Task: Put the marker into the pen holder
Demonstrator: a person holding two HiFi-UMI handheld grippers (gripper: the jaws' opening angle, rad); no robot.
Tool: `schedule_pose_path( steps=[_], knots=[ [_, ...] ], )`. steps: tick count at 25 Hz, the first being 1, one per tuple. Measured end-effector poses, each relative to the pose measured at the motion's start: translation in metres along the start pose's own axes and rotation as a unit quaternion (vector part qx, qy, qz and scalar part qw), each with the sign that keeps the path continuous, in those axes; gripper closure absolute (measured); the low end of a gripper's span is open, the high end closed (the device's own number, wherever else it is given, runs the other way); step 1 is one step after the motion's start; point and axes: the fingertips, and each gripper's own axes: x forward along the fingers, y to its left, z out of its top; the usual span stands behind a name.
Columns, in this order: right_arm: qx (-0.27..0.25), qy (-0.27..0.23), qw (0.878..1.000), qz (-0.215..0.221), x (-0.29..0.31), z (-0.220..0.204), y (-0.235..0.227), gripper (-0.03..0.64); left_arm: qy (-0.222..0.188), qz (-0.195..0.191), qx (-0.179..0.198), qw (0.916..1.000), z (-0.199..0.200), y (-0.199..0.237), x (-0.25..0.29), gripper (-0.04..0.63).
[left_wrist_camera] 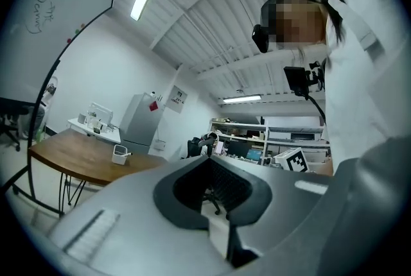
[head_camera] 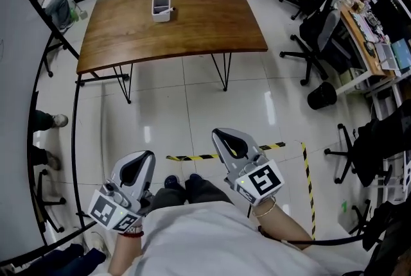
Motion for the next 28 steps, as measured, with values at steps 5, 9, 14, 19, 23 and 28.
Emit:
schedule_pose_path(
  steps=[5, 9, 14, 19, 23, 28],
  knots=[
    [-0.021, -0.033, 0.999, 0.007, 0.007, 0.033, 0.015, 0.624, -0.025, -0.016, -0.009, 0.9995, 0.029, -0.001, 0.0, 0.598],
    [-0.044, -0.066, 0.997, -0.007, 0.006, 0.058, 0.024, 0.625, -0.027, -0.021, 0.01, 0.9994, 0.054, 0.015, 0.003, 0.598],
    [-0.067, -0.064, 0.995, -0.025, 0.018, 0.076, 0.034, 0.626, -0.015, -0.033, 0.016, 0.9992, 0.073, 0.027, 0.0, 0.598],
    [-0.07, -0.05, 0.996, -0.028, 0.032, 0.07, 0.044, 0.626, -0.019, -0.033, 0.002, 0.9993, 0.066, 0.036, -0.007, 0.598],
    [-0.068, -0.045, 0.996, -0.033, 0.035, 0.067, 0.047, 0.626, -0.004, -0.043, -0.01, 0.999, 0.054, 0.035, -0.008, 0.598],
    [-0.067, -0.037, 0.996, -0.035, 0.038, 0.062, 0.047, 0.626, 0.007, -0.042, -0.009, 0.999, 0.049, 0.038, -0.008, 0.598]
  ],
)
